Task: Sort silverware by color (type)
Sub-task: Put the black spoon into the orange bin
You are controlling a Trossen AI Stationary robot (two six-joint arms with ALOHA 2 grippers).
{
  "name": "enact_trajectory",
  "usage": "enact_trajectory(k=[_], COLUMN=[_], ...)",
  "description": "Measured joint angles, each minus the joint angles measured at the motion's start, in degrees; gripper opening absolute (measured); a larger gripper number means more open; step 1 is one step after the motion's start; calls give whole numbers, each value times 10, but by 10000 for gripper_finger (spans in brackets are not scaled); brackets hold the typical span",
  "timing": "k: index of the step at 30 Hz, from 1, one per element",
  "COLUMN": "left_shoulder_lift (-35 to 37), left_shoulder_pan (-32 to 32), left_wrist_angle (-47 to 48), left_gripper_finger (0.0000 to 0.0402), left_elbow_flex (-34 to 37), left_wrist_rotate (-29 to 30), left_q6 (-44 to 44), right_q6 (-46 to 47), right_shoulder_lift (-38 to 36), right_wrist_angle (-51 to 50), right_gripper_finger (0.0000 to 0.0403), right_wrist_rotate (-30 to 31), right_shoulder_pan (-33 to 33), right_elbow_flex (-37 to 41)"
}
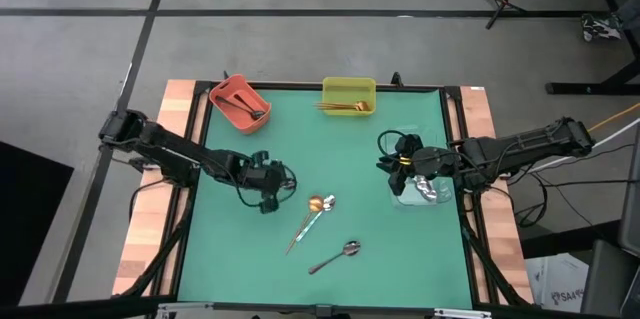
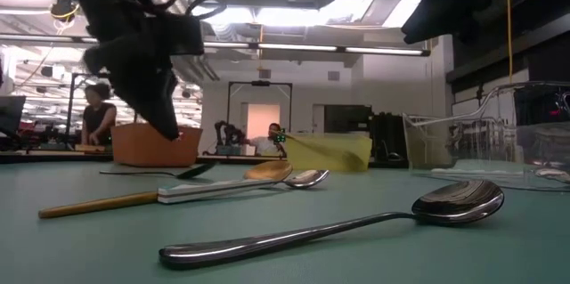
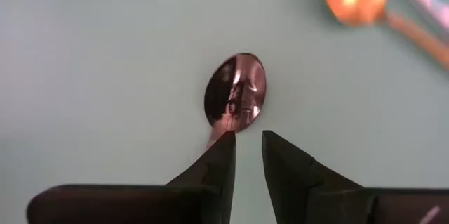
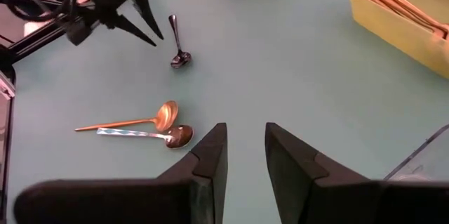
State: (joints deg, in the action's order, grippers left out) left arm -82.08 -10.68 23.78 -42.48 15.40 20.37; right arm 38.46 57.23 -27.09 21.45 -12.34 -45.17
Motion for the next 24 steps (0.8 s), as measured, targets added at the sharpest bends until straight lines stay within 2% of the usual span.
enact_trajectory(k=[9, 17, 24], left_shoulder_lift=[15, 15, 14], left_shoulder_pan=[0, 0, 10], left_wrist_angle=[0, 0, 0], left_gripper_finger=[66, 66, 66], left_elbow_flex=[0, 0, 0], left_wrist_rotate=[-1, -49, -51], left_q6=[375, 605, 779], right_q6=[0, 0, 0], right_shoulder_lift=[0, 0, 0], right_wrist_angle=[0, 0, 0], right_gripper_finger=[88, 88, 88], right_wrist_rotate=[0, 0, 0], right_shoulder_pan=[0, 0, 0], right_elbow_flex=[0, 0, 0])
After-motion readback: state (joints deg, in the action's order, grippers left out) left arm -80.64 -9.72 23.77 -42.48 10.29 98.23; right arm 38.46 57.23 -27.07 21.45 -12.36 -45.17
